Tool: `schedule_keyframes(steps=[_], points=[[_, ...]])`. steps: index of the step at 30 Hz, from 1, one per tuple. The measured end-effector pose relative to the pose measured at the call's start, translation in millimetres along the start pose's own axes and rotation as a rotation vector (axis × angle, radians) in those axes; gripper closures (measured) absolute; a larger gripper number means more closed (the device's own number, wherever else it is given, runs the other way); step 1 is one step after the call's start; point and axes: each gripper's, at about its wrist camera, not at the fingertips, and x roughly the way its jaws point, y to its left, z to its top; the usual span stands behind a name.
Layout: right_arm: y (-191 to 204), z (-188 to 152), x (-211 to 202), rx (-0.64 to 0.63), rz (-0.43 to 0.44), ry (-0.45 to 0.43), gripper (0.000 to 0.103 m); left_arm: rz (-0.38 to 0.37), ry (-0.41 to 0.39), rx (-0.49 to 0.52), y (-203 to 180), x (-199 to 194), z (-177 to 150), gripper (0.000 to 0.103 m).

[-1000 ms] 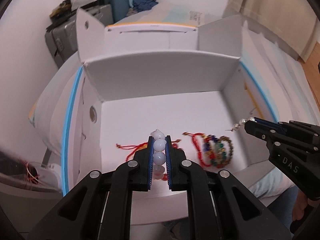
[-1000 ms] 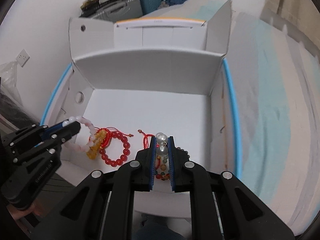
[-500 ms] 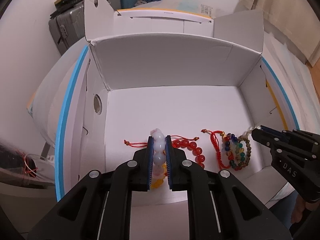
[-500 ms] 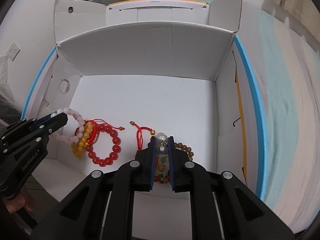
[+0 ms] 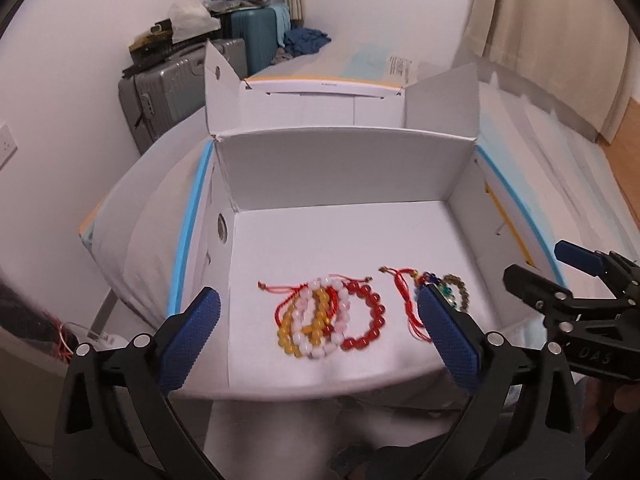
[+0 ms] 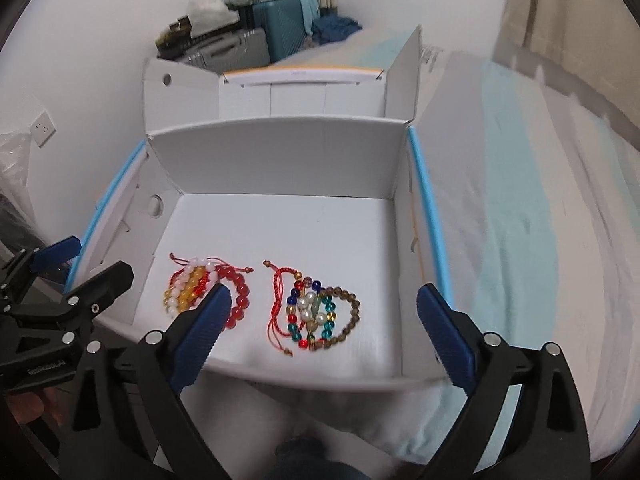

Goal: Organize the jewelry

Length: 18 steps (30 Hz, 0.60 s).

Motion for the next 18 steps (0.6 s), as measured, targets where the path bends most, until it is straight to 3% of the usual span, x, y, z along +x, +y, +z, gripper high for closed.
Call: schedule_keyframes(steps=[11, 18], points=[[-5.4, -41.3, -60.9, 0.060, -0.029, -0.108, 0.009, -0.023, -0.090, -0.043, -4.7, -53.0, -48.1, 0.006], [-0.3, -57.6, -80.4, 0.065, -0.036, -0.130, 0.009, -0.015, -0.083, -0.033, -6.2, -59.5, -67.9, 0.006]])
